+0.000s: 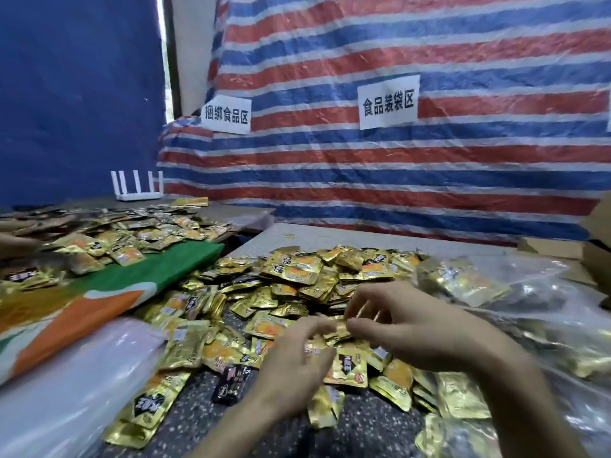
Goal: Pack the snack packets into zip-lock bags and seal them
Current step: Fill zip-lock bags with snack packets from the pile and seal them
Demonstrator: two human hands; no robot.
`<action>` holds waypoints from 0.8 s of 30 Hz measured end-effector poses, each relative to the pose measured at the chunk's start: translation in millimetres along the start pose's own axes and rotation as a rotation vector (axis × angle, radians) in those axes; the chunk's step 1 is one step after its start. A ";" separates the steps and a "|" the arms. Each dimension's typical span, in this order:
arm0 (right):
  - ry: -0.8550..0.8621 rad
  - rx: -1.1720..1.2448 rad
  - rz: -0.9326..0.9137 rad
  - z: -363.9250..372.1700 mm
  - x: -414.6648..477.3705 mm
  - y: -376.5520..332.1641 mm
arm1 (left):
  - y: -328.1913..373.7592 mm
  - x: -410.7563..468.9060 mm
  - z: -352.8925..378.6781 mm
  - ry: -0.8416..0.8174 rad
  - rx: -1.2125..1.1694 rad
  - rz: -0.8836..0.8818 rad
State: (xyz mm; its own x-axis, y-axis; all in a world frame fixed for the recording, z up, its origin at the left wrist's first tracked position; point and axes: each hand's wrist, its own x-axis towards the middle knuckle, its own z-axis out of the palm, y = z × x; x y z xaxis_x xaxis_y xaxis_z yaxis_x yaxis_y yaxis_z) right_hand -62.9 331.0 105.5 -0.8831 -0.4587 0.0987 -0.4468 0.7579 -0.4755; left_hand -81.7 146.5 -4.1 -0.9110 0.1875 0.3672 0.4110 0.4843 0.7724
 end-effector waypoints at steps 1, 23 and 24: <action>-0.045 0.008 -0.023 5.7 2.4 -2.3 | -13.8 -8.2 -14.5 0.047 0.027 -0.021; -0.151 -0.071 -0.126 33.8 18.0 -14.5 | -141.8 -62.6 -200.9 0.313 0.619 -0.764; -0.151 -0.069 -0.128 33.4 18.1 -14.6 | -147.7 -59.4 -209.5 0.296 0.587 -0.750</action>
State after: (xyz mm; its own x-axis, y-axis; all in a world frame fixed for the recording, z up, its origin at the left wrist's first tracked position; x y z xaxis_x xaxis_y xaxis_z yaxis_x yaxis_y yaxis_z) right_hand -67.6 296.1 85.1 -0.7892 -0.6138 0.0196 -0.5673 0.7163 -0.4064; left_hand -81.4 -115.2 -31.4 -0.8505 -0.5219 0.0652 -0.4218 0.7508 0.5083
